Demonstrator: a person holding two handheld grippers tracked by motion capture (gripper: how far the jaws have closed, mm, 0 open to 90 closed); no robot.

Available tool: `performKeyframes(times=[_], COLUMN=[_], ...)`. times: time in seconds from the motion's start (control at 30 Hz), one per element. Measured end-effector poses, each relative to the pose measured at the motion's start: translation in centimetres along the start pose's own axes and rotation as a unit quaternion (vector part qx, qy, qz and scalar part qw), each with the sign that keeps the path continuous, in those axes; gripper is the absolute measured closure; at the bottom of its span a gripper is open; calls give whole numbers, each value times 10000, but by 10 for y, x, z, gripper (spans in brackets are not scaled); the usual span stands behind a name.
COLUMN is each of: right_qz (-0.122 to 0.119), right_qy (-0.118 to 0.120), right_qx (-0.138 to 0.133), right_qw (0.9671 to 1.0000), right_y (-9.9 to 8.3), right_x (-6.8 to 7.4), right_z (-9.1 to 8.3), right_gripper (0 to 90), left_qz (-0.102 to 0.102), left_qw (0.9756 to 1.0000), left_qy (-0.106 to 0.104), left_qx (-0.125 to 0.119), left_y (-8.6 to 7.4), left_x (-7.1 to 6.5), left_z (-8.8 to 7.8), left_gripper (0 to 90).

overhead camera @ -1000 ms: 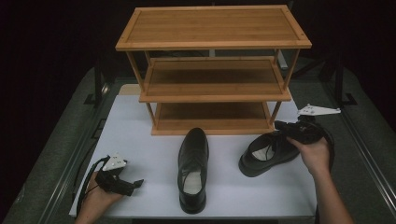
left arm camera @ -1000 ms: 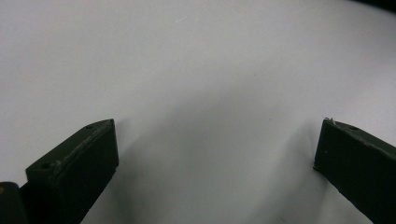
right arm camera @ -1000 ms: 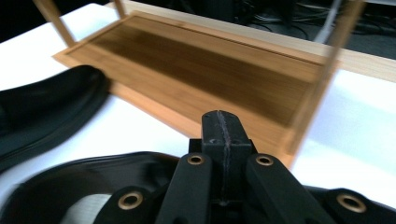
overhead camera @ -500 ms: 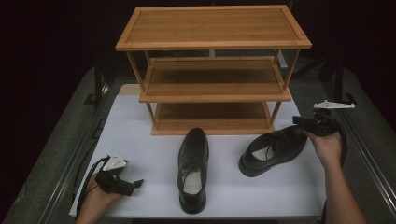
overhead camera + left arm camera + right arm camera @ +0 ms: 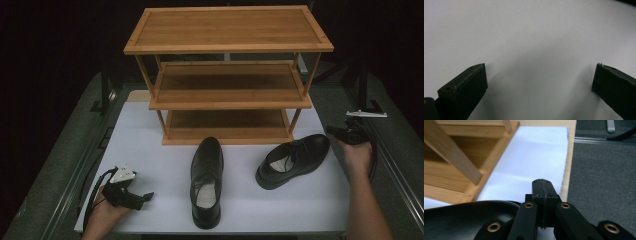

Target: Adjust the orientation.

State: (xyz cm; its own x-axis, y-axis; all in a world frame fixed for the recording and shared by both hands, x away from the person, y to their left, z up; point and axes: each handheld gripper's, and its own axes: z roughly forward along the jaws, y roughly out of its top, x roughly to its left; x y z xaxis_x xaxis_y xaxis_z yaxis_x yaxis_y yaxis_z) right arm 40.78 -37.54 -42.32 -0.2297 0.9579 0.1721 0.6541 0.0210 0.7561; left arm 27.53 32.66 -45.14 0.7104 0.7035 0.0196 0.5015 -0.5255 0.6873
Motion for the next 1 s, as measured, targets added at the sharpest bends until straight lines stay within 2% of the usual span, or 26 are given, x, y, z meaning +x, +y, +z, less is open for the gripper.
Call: performKeyframes(times=[0.17,0.33,0.37,0.53,1.0], right_qz=[108,94,70,92,-151], right_qy=[-153,-86,-148,-174,150], right_qx=[218,241,202,186,128], right_qw=[9996,9996,9997,9996,9997], right_y=[-8,-15,-16,-17,-20], right_x=[-6,-4,-2,0,27], right_z=[8,9,9,8,16], right_gripper=[898,899,899,899,899], left_qz=[-5,-8,-6,-10,-14], left_qw=[10000,10000,10000,10000,10000], left_qy=[-6,-7,-9,-9,-8], left_qx=[-12,-10,-10,-8,-8], left_y=[0,0,0,0,0], left_x=[0,0,0,0,0], left_z=[0,0,0,0,0], left_gripper=[0,0,0,0,0])
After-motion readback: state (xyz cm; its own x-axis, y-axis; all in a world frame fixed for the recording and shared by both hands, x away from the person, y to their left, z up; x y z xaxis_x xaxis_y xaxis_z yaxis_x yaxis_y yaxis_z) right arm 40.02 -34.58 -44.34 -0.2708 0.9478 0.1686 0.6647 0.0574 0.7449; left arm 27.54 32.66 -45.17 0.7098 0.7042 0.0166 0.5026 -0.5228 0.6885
